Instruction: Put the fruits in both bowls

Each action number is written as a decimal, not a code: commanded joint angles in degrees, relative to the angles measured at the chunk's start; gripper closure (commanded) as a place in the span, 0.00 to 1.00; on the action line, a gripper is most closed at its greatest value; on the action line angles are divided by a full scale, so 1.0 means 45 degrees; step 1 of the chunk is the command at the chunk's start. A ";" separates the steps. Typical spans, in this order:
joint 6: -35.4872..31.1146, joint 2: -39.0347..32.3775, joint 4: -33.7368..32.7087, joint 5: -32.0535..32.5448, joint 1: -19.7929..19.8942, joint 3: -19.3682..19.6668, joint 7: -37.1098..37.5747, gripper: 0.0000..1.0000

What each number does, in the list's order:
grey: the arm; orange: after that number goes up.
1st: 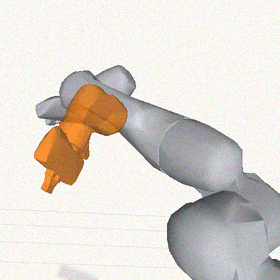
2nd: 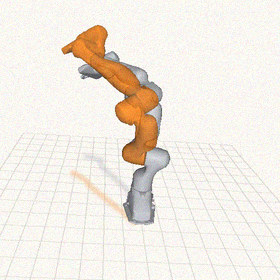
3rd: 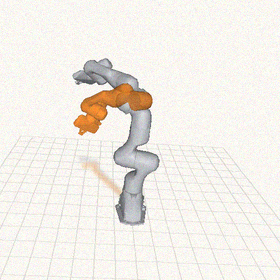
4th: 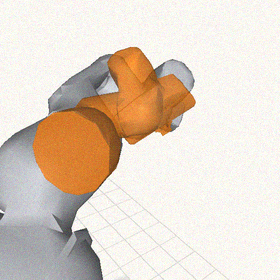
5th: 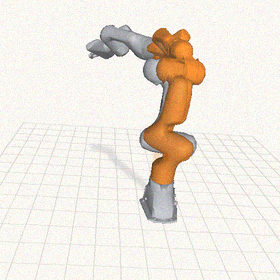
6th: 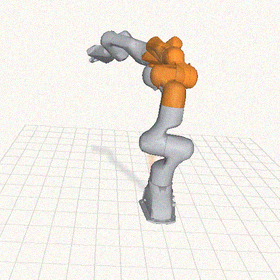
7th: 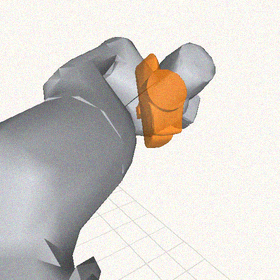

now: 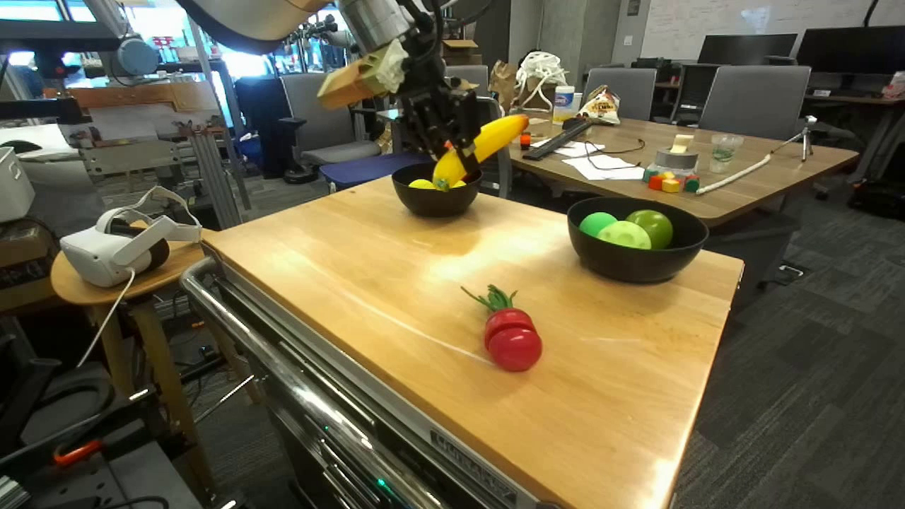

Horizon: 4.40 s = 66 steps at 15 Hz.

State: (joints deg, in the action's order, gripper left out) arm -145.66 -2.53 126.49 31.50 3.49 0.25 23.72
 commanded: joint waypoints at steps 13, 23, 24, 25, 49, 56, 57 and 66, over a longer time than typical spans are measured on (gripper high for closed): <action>0.2449 -0.5274 -0.7688 -0.0193 -0.1751 0.2803 0.1812 0.84; 0.2367 -0.5122 -0.7010 -0.0221 -0.1206 0.3687 0.3311 0.84; 0.2343 -0.5210 -0.6974 -0.0284 -0.1114 0.3670 0.3311 0.84; 0.2332 -0.5340 -0.6970 -0.0407 -0.0994 0.3627 0.3250 0.84; 0.2464 0.1982 0.0788 -0.9899 -0.0660 0.0681 0.0255 0.00; 0.2484 0.2123 0.1341 -1.0608 -0.0578 0.0482 -0.0205 0.00; 0.2570 0.2204 0.1431 -0.9505 -0.0538 0.0302 0.0075 0.00; 0.4980 0.2378 0.1486 -0.1620 0.0987 0.0744 0.2251 0.00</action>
State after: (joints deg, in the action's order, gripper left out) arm -124.18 7.46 132.88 18.71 5.27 2.64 32.66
